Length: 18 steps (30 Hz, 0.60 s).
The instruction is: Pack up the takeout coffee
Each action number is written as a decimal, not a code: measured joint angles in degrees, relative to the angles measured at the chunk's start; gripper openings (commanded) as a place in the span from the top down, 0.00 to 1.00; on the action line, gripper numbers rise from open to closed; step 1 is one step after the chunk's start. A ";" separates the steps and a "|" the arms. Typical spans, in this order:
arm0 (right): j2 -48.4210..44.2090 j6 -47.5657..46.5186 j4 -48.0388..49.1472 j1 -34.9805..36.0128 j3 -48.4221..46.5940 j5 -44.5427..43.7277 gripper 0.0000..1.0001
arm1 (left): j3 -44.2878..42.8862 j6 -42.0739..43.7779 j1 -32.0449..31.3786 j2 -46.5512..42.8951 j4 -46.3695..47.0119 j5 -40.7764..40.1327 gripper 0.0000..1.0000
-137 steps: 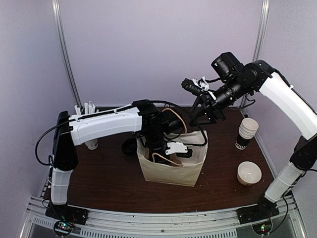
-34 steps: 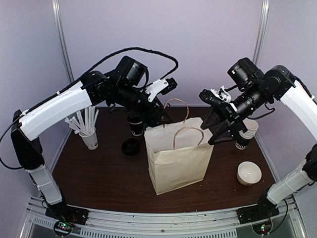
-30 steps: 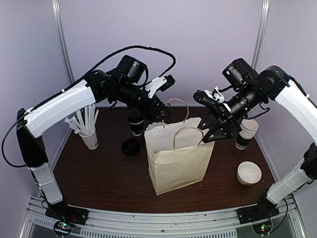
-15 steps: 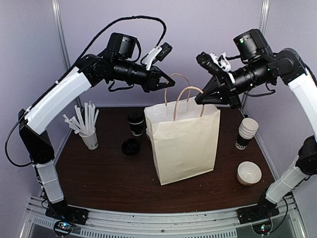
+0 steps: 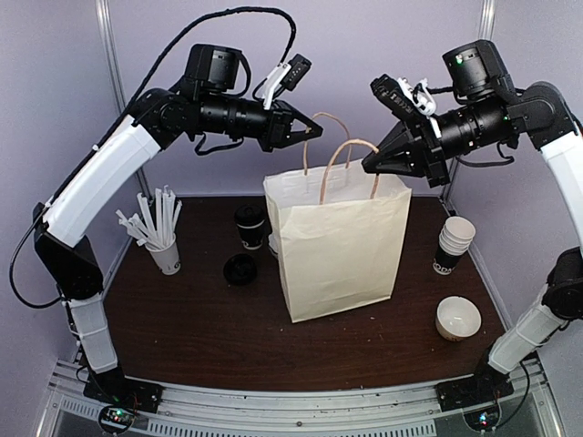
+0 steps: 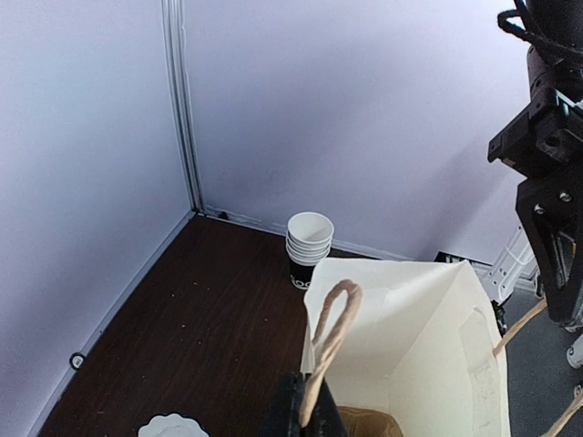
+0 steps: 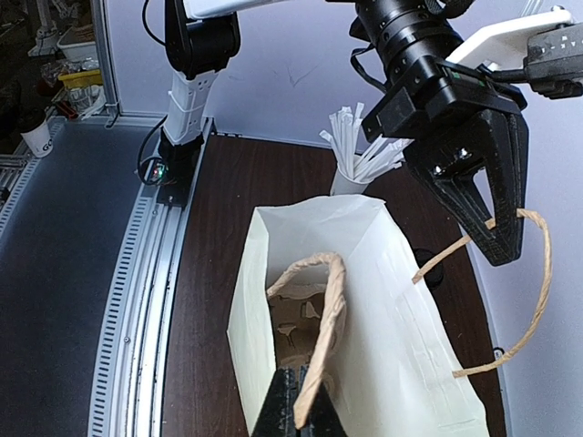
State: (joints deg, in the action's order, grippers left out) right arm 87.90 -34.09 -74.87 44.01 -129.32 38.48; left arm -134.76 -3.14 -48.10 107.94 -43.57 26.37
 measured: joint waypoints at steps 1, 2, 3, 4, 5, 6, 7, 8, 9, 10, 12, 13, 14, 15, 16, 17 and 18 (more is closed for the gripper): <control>0.02 0.00 0.00 0.00 0.28 0.00 1.00 | 0.00 0.02 0.00 0.20 -0.09 0.00 1.00; 0.04 0.00 0.02 0.00 0.57 0.00 1.00 | 0.00 0.04 0.00 0.37 -0.22 0.00 1.00; 0.09 0.02 0.04 0.00 0.79 0.00 1.00 | 0.00 0.07 0.00 0.48 -0.33 -0.02 1.00; 0.09 0.00 0.09 0.00 1.14 0.00 1.00 | 0.00 0.22 0.00 0.63 -0.55 -0.04 1.00; 0.09 0.00 0.13 0.00 1.40 0.00 1.00 | 0.00 0.28 0.00 0.72 -0.74 -0.07 1.00; 0.09 0.00 0.13 0.00 1.75 0.00 1.00 | 0.02 0.39 0.00 0.83 -0.98 -0.22 1.00; 0.09 0.00 0.15 0.00 2.12 0.00 1.00 | 0.09 0.48 0.00 0.83 -1.11 -0.26 1.00; 0.09 0.00 0.20 0.00 2.62 0.00 1.00 | 0.20 0.57 0.00 0.83 -1.14 -0.39 1.00; 0.09 0.00 0.22 0.00 3.10 0.00 1.00 | 0.33 0.66 0.00 0.83 -1.11 -0.46 1.00; 0.09 0.00 0.28 0.00 3.65 -0.02 1.00 | 0.46 0.68 0.00 0.83 -1.14 -0.52 1.00; 0.09 0.00 0.50 0.00 4.74 -0.15 1.00 | 1.01 0.72 0.00 0.83 -1.11 -0.81 0.99; 0.09 0.02 0.63 0.00 5.33 -0.28 1.00 | 1.27 0.76 0.00 0.83 -1.11 -0.98 0.97; 0.09 0.02 0.74 0.00 5.73 -0.42 0.98 | 1.53 0.85 0.00 0.90 -1.14 -1.25 0.95; 0.09 0.02 0.96 0.00 6.23 -0.63 0.93 | 1.75 0.94 0.00 0.96 -1.14 -1.51 0.88; 0.09 0.07 1.18 -0.04 6.71 -1.01 0.78 | 1.92 1.03 0.00 1.07 -1.16 -1.79 0.70; 0.09 0.09 1.36 -0.07 7.15 -1.31 0.55 | 2.01 1.14 0.00 1.27 -1.14 -2.03 0.46; 0.09 0.59 1.49 -0.17 7.50 -1.53 0.39 | 2.01 1.42 0.04 1.53 -1.18 -2.34 0.25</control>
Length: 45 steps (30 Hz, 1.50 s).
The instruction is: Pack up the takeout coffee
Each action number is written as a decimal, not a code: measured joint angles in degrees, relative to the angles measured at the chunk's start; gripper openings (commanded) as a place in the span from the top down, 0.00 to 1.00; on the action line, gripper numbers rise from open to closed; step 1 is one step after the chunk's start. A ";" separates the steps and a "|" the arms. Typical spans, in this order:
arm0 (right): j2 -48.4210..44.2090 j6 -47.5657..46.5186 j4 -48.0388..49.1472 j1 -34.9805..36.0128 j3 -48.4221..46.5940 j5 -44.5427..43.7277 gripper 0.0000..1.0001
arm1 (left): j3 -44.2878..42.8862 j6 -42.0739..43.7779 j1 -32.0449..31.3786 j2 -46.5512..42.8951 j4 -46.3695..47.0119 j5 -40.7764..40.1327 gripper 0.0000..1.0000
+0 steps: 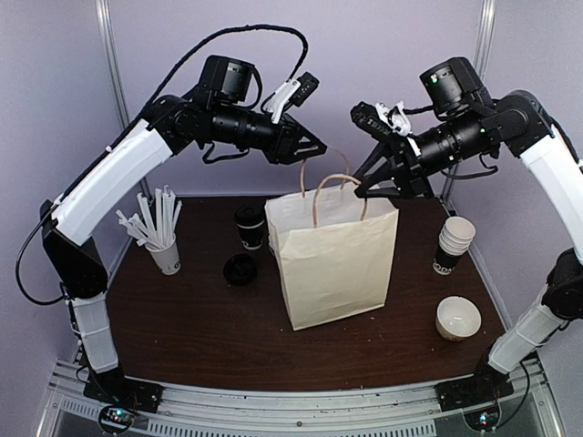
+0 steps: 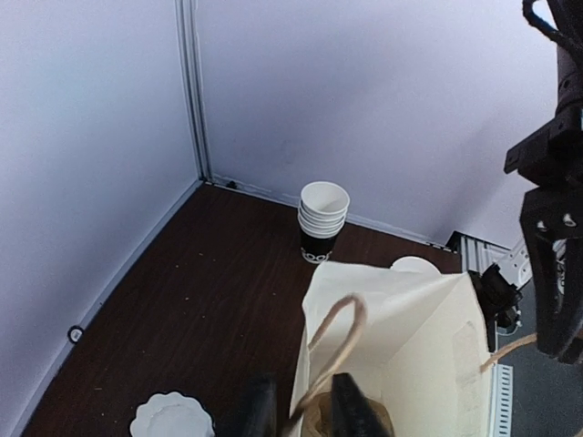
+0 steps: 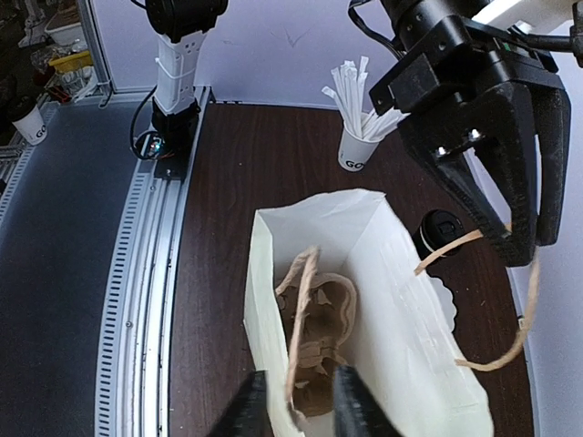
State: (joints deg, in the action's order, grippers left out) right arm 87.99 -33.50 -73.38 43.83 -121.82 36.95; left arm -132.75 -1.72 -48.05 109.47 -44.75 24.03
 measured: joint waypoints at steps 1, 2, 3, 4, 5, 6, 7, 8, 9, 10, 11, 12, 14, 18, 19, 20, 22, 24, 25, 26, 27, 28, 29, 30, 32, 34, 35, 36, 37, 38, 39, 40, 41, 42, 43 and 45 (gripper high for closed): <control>0.00 0.22 0.28 -0.17 0.48 -0.33 0.27 | 0.00 -0.07 0.02 0.24 0.02 -0.44 0.11; 0.02 0.48 0.50 -0.39 0.68 -0.63 0.17 | 0.00 -0.09 0.02 0.50 0.00 -1.40 0.04; 0.11 0.74 0.74 -0.87 0.72 -0.79 0.10 | 0.00 -0.09 0.04 0.74 -0.02 -2.29 0.03; 0.11 1.01 0.96 -1.49 0.70 -0.79 0.07 | 0.00 -0.09 0.13 0.94 -0.07 -3.30 0.03; 0.11 1.44 1.16 -2.51 0.55 -0.66 0.07 | 0.00 -0.09 0.24 1.14 -0.11 -4.00 0.03; 0.11 1.95 1.20 -3.45 0.22 -0.48 0.07 | 0.00 -0.13 0.37 1.25 -0.26 -4.74 0.03; 0.11 2.21 1.31 -4.48 -0.15 -0.28 0.08 | 0.00 -0.02 0.50 1.27 -0.44 -5.18 0.02; 0.11 2.38 1.29 -5.40 -0.63 -0.13 0.08 | 0.00 0.09 0.68 1.27 -0.59 -5.68 0.02; -0.02 2.40 1.36 -6.05 -0.81 -0.11 0.09 | 0.00 0.15 0.79 1.20 -0.66 -5.95 0.03; -0.26 2.43 1.31 -6.62 -0.81 -0.09 0.09 | 0.17 0.22 0.83 1.03 -0.68 -6.10 0.02; -0.61 2.43 1.36 -6.97 -0.50 -0.02 0.10 | 0.85 0.31 0.87 0.61 -0.57 -6.16 0.02; -1.14 2.40 1.40 -7.26 0.13 0.04 0.10 | 2.01 0.33 0.87 -0.09 -0.44 -6.14 0.03; -2.64 2.40 1.27 -8.15 2.40 0.37 0.11 | 5.55 0.48 0.87 -2.16 -0.37 -5.75 0.03; -5.86 2.49 1.31 -12.09 7.91 0.55 0.13 | 12.44 1.73 0.81 -5.90 -0.50 -2.97 0.08; -6.60 2.69 1.64 -13.44 9.60 0.57 0.13 | 13.18 2.14 0.68 -6.14 -0.81 -2.47 0.09; -7.15 2.91 1.81 -14.56 10.88 0.59 0.14 | 13.40 2.62 0.52 -6.05 -1.18 -2.27 0.10; -7.89 3.32 2.40 -16.87 13.27 0.63 0.15 | 13.38 3.37 0.15 -5.22 -1.79 -2.16 0.13; -8.20 3.74 3.13 -18.84 15.13 0.70 0.15 | 12.83 4.02 -0.24 -3.74 -2.14 -1.88 0.17; -8.37 3.96 3.91 -19.80 16.11 0.66 0.15 | 12.09 4.31 -0.44 -2.56 -2.38 -1.57 0.20; -8.55 4.22 4.66 -20.57 16.98 0.59 0.16 | 11.13 4.63 -0.63 -1.14 -2.62 -1.05 0.21; -8.72 4.52 5.20 -21.29 17.77 0.50 0.16 | 10.14 4.83 -0.85 0.42 -2.80 -0.50 0.22; -8.85 4.85 5.68 -22.01 18.40 0.46 0.16 | 9.33 5.01 -1.03 1.77 -2.82 0.20 0.22; -9.01 5.18 6.19 -22.75 18.93 0.44 0.16 | 8.70 5.07 -1.25 3.26 -2.64 0.87 0.22; -9.14 5.42 6.67 -23.32 19.39 0.39 0.16 | 8.15 5.09 -1.49 4.59 -2.69 1.46 0.23; -9.53 5.68 7.74 -24.09 20.37 0.28 0.16 | 6.82 5.09 -1.97 7.08 -2.64 1.79 0.25; -9.88 5.90 8.46 -24.55 21.27 0.28 0.17 | 5.05 5.11 -2.34 9.46 -2.86 2.12 0.31; -9.92 5.99 8.59 -24.61 21.44 0.28 0.17 | 4.13 5.16 -2.49 10.38 -2.91 2.38 0.34; -9.97 6.12 8.83 -24.65 21.64 0.28 0.17 | 3.02 5.29 -2.60 11.41 -3.06 2.80 0.39; -9.99 6.27 8.92 -24.65 21.70 0.28 0.17 | 2.08 5.44 -2.67 12.15 -3.30 3.06 0.45; -9.99 6.32 9.01 -24.68 21.75 0.28 0.17 | 1.22 5.88 -2.69 12.81 -3.39 3.23 0.54; -9.99 6.38 9.05 -24.72 21.77 0.28 0.18 | 0.70 5.95 -2.69 13.16 -3.39 3.37 0.64; -9.99 6.49 9.14 -24.76 21.77 0.28 0.18 | 0.24 6.54 -2.69 13.35 -3.43 3.63 0.78; -9.99 6.54 9.38 -24.87 21.84 0.28 0.18 | -0.07 7.43 -2.69 13.44 -3.39 3.93 0.88; -9.99 6.60 9.60 -24.98 21.88 0.28 0.18 | -0.22 7.61 -2.69 13.44 -3.32 4.24 0.92; -9.99 6.71 9.86 -25.07 21.97 0.28 0.18 | -0.52 7.91 -2.67 13.44 -3.34 4.50 0.93; -9.99 6.84 10.21 -25.24 22.03 0.28 0.18 | -1.09 8.68 -2.69 13.44 -3.21 5.03 0.95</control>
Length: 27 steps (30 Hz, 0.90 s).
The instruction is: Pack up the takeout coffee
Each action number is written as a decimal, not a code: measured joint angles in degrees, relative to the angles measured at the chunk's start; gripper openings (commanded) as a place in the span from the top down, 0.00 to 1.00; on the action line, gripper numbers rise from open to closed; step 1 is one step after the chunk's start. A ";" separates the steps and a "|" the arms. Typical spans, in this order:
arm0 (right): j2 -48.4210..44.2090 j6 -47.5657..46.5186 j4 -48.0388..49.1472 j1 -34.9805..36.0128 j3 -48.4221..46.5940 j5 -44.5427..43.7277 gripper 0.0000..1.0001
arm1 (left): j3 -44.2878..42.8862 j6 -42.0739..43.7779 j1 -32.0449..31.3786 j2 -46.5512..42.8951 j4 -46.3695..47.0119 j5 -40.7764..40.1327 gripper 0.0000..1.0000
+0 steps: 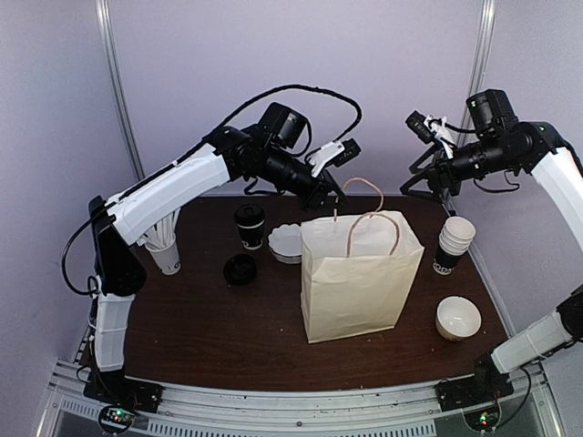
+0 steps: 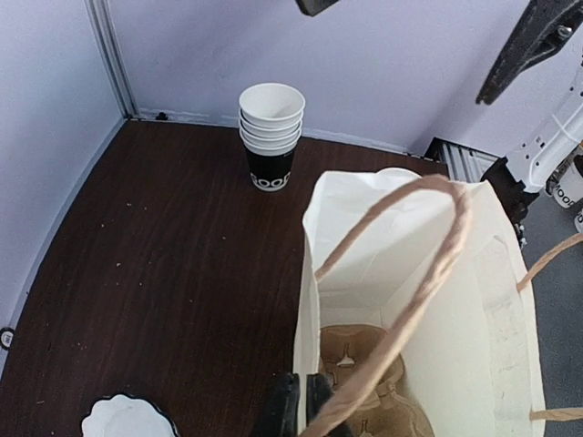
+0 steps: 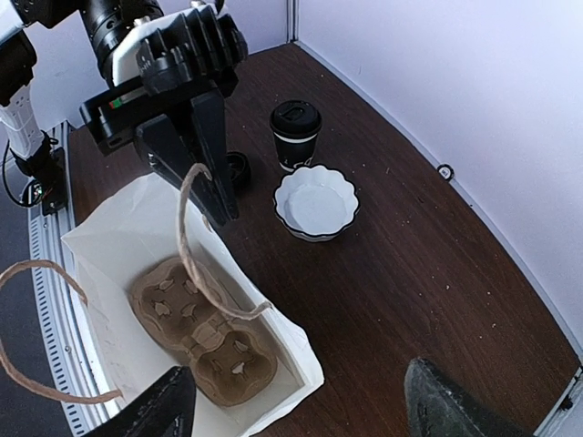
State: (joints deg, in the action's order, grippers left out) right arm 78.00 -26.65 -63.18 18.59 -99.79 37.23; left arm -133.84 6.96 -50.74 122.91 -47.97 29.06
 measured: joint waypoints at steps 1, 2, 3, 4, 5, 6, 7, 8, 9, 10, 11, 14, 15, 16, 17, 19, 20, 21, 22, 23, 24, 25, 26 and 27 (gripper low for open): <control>0.00 0.07 0.13 -0.11 0.02 0.00 0.18 | -0.33 0.28 0.00 -0.02 0.04 0.33 0.97; 0.00 0.09 0.28 -0.24 0.04 0.00 0.18 | -0.57 0.48 0.00 -0.02 0.17 0.39 0.98; 0.00 0.11 0.52 -0.42 0.07 -0.02 0.18 | -0.63 0.92 -0.07 -0.02 0.42 0.31 0.98; 0.00 0.13 0.83 -0.63 0.11 -0.02 0.18 | -0.63 1.16 -0.20 -0.13 0.48 0.24 0.98; 0.00 0.15 1.09 -0.85 0.22 -0.07 0.18 | -0.63 1.77 -0.31 -0.24 0.61 0.00 0.98; -0.02 0.17 1.36 -1.11 0.42 -0.17 0.18 | -0.39 2.54 -0.44 -0.46 1.07 -0.11 0.98; -0.07 0.20 1.55 -1.38 0.68 -0.26 0.18 | 0.22 3.23 -0.61 -0.90 1.66 -0.15 0.98; -0.11 0.22 1.70 -1.66 0.98 -0.37 0.18 | 1.55 4.00 -0.83 -1.75 2.34 -0.20 0.97; -0.11 0.26 1.90 -1.88 1.38 -0.66 0.18 | 2.84 4.68 -1.14 -2.64 2.84 -0.28 0.98; -0.15 0.28 2.10 -1.99 1.68 -0.79 0.19 | 4.26 5.29 -1.53 -3.61 3.39 -0.39 0.98; -0.22 0.28 2.38 -2.08 2.23 -1.01 0.18 | 6.01 6.01 -2.23 -4.92 3.76 -0.70 0.98; -0.33 0.31 2.67 -2.25 3.45 -1.16 0.18 | 9.84 7.58 -5.03 -7.91 4.48 -1.36 0.98; -0.33 0.33 2.73 -2.29 3.82 -1.20 0.19 | 11.78 8.04 -6.51 -9.29 4.92 -1.66 0.98; -0.33 0.33 2.80 -2.29 3.98 -1.20 0.19 | 13.18 8.24 -7.50 -10.29 5.09 -1.88 0.98; -0.33 0.33 2.84 -2.29 4.11 -1.20 0.19 | 15.47 8.41 -8.90 -11.87 5.60 -2.25 0.96; -0.33 0.33 2.97 -2.29 4.17 -1.18 0.19 | 19.52 8.63 -11.26 -14.64 6.43 -3.21 0.91; -0.33 0.33 3.04 -2.29 4.17 -1.18 0.19 | 21.70 8.70 -12.61 -16.17 6.82 -3.89 0.88; -0.33 0.33 3.06 -2.29 4.17 -1.16 0.18 | 23.39 8.81 -13.73 -17.40 7.06 -4.72 0.83; -0.33 0.31 3.06 -2.29 4.17 -1.14 0.19 | 24.59 8.92 -14.60 -18.29 7.30 -5.38 0.76; -0.33 0.31 3.06 -2.29 4.17 -1.09 0.19 | 25.94 9.14 -15.52 -19.28 7.74 -6.32 0.70; -0.33 0.31 3.06 -2.29 4.17 -1.09 0.19 | 27.32 9.11 -16.28 -20.17 8.15 -7.04 0.67; -0.33 0.31 3.06 -2.29 4.17 -1.07 0.18 | 28.72 8.98 -16.92 -20.94 8.59 -7.67 0.66; -0.33 0.33 3.06 -2.32 4.20 -1.07 0.19 | 30.23 8.87 -17.38 -21.66 9.38 -8.02 0.65; -0.33 0.31 3.06 -2.34 4.22 -1.07 0.18 | 31.65 8.70 -17.77 -22.23 9.92 -8.50 0.63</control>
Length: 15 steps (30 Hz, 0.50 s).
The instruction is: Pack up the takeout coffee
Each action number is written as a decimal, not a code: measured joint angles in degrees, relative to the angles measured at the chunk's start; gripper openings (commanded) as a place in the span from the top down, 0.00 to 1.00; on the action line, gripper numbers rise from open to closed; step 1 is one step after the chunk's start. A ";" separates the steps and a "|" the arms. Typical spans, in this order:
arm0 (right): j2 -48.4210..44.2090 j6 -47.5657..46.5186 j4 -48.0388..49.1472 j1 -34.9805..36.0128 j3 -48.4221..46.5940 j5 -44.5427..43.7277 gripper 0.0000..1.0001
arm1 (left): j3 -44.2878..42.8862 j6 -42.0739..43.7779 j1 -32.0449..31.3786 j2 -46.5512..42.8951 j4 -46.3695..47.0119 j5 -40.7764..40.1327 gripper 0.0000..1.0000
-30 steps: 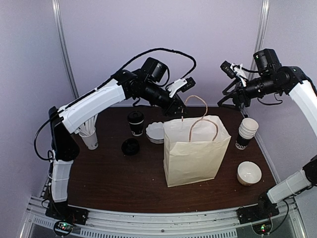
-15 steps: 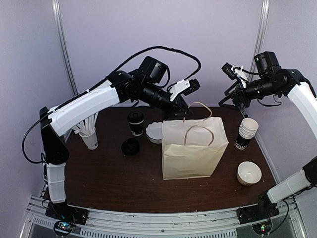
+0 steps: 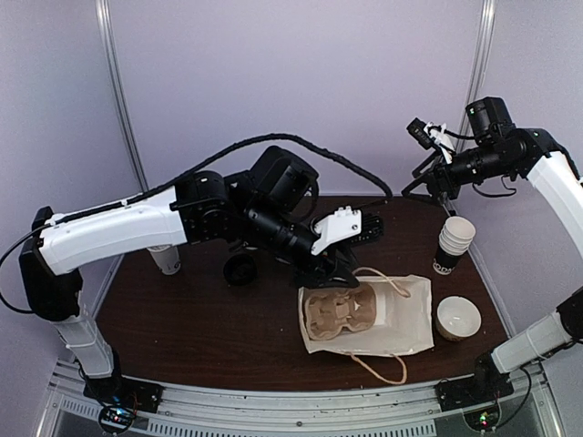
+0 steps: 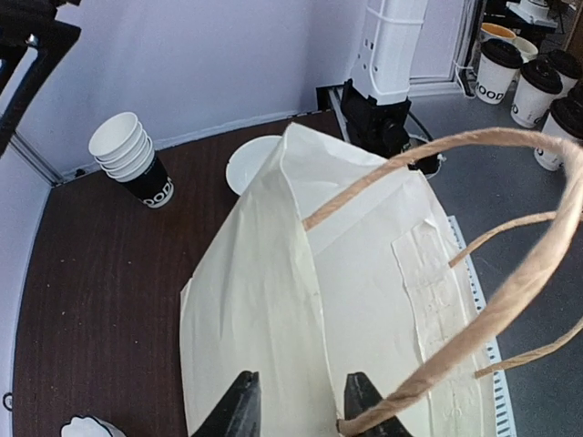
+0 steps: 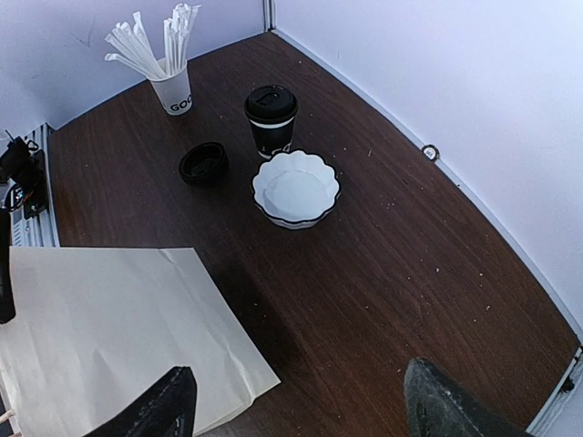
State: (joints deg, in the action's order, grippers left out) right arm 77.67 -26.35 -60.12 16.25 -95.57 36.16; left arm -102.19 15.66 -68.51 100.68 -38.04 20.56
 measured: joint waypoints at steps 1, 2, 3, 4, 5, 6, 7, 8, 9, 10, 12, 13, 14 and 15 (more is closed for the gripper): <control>0.00 0.02 0.02 0.00 0.07 0.02 0.19 | 1.31 -0.15 -0.28 -0.44 0.81 -0.59 0.62; 0.00 0.02 0.02 0.00 0.13 0.04 0.19 | 2.84 -0.37 -0.61 -0.79 1.70 -1.36 0.61; 0.00 0.04 0.04 0.00 0.24 0.07 0.19 | 3.85 -0.57 -0.83 -0.87 2.29 -1.81 0.61; 0.00 0.04 0.02 0.00 0.33 0.15 0.19 | 4.98 -0.74 -1.14 -0.90 3.02 -2.49 0.61; 0.00 0.04 0.04 0.00 0.37 0.24 0.19 | 5.79 -0.96 -1.31 -0.90 3.74 -2.86 0.61; 0.00 0.04 0.02 0.00 0.37 0.28 0.19 | 6.58 -1.18 -1.38 -0.90 4.28 -3.17 0.61; 0.00 0.04 0.02 0.00 0.37 0.33 0.19 | 6.97 -1.33 -1.55 -0.90 4.70 -3.54 0.61; 0.00 0.02 0.02 0.00 0.37 0.39 0.19 | 7.08 -1.55 -1.68 -0.90 5.27 -3.98 0.61; 0.00 0.02 0.02 0.00 0.37 0.44 0.19 | 7.08 -1.75 -1.75 -0.90 5.73 -4.46 0.60; 0.00 0.02 0.02 0.00 0.37 0.44 0.18 | 7.04 -1.86 -1.77 -0.90 6.10 -5.11 0.59; 0.00 0.00 -0.04 0.00 0.37 0.48 0.19 | 6.45 -1.88 -1.66 -0.72 6.51 -6.56 0.59; 0.00 0.02 -0.13 0.00 0.33 0.55 0.20 | 5.62 -1.88 -1.46 -0.35 6.27 -7.02 0.59; 0.00 0.02 -0.46 0.00 0.17 0.85 0.21 | 4.04 -1.88 -1.11 0.37 6.03 -7.45 0.58; 0.00 -0.02 -0.83 0.00 -0.07 1.25 0.21 | 2.62 -1.88 -0.68 1.11 5.97 -7.67 0.57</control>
State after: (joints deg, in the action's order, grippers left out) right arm 77.67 -26.37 -60.95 16.25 -95.64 37.41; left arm -99.57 13.78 -69.19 101.80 -32.08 12.88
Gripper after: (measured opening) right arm 0.803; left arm 0.411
